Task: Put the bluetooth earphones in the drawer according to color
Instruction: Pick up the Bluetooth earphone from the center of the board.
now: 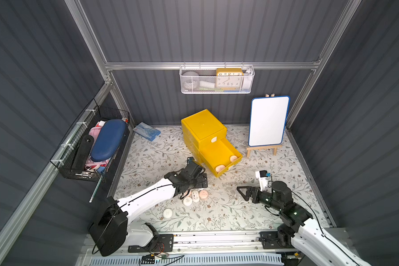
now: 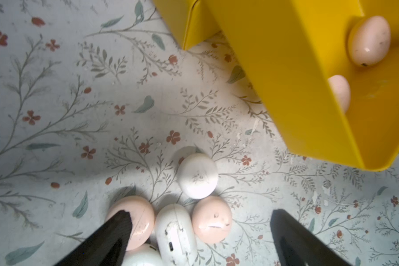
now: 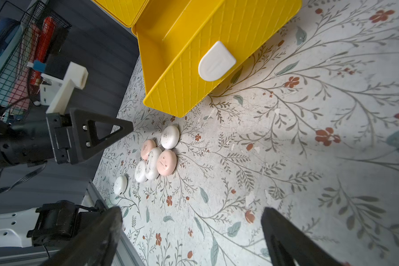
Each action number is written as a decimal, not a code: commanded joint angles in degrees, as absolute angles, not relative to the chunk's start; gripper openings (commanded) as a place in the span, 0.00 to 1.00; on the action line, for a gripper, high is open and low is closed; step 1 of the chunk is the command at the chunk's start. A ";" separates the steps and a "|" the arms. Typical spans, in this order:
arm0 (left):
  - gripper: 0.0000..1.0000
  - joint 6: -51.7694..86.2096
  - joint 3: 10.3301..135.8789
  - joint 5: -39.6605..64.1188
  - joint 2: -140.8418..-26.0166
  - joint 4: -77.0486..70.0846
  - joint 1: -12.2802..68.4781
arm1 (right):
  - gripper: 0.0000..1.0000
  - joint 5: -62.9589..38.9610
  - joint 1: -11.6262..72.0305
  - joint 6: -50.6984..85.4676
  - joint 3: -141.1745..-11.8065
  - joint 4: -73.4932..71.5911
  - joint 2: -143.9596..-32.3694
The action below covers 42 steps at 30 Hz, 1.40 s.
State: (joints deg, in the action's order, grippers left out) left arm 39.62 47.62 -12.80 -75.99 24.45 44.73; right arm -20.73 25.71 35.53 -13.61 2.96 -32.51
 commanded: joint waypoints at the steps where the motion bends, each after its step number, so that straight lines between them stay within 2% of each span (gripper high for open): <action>1: 0.99 43.75 43.99 -11.54 -73.49 23.84 43.02 | 0.99 -22.15 25.92 36.46 -14.59 0.00 -33.32; 7: 0.92 43.79 38.52 -8.98 -72.01 21.16 38.44 | 0.99 -22.19 25.98 37.01 -14.41 -0.87 -34.17; 19: 0.75 44.84 39.80 -9.46 -80.69 22.56 37.98 | 0.99 -21.71 26.00 36.83 -14.52 -0.82 -34.98; 27: 0.68 45.44 40.30 -13.48 -84.59 26.03 38.64 | 0.99 -21.86 26.08 36.69 -14.15 -1.50 -35.91; 36: 0.67 51.49 43.64 -18.73 -90.43 31.90 42.84 | 0.99 -21.71 26.05 36.30 -13.57 -1.50 -35.85; 42: 0.58 51.79 43.11 -17.72 -91.06 30.68 43.39 | 0.99 -21.62 26.08 36.21 -13.27 -1.58 -35.77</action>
State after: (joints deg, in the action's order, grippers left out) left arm 50.00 44.53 -19.68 -89.01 27.24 43.05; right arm -21.47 25.76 36.60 -13.61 -0.49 -36.03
